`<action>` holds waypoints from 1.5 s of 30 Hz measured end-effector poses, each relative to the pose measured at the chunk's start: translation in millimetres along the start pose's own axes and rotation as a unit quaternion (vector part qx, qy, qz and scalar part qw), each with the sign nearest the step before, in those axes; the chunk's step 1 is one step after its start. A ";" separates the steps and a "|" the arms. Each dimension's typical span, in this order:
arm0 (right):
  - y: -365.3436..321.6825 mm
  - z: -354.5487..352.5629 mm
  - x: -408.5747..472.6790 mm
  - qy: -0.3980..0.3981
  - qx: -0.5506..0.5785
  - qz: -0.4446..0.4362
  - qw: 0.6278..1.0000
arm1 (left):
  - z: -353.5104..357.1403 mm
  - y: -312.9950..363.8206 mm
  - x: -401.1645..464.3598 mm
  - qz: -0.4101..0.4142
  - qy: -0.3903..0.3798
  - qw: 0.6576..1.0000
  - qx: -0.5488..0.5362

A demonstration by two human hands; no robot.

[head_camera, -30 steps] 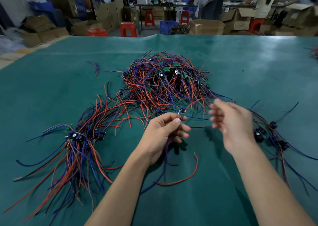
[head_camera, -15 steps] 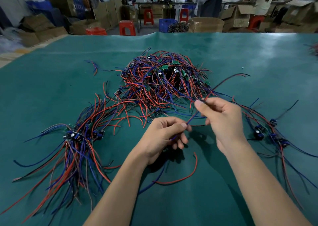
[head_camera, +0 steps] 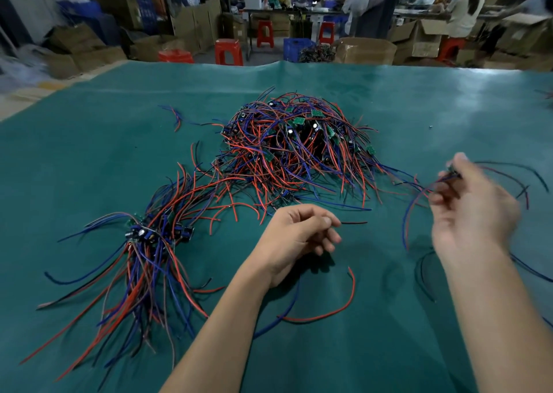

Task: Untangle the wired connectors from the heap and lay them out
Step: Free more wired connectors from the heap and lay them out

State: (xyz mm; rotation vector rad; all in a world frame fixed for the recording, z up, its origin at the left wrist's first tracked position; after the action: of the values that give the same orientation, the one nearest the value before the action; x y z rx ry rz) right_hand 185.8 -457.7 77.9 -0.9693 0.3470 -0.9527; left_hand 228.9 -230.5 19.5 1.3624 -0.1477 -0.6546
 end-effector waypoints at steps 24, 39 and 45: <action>101.1 179.9 -65.2 -0.513 -0.630 -0.207 0.545 | -4.3 -2.0 1.1 -0.017 0.012 1.000 -0.019; 40.3 121.1 1.9 -0.307 -0.385 -0.141 0.859 | -3.1 0.2 -0.7 -0.030 0.017 0.998 -0.057; 22.4 70.9 -20.7 -0.288 -0.243 -0.055 0.925 | -12.9 -1.0 5.6 -0.019 0.050 0.988 -0.147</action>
State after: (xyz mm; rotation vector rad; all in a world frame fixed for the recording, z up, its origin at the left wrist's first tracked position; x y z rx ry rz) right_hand 230.9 -397.6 95.6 -1.6844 0.0226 -0.6442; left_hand 239.1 -222.3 14.1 1.1111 0.0540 -0.6120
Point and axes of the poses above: each hand's wrist, its own x-axis towards the middle knuckle, its own z-axis out of the palm, y = z × x, the point moved 9 cm from there along x, towards the middle knuckle, and after that the axes turned 14 degrees about -z, right-handed, at the moved point
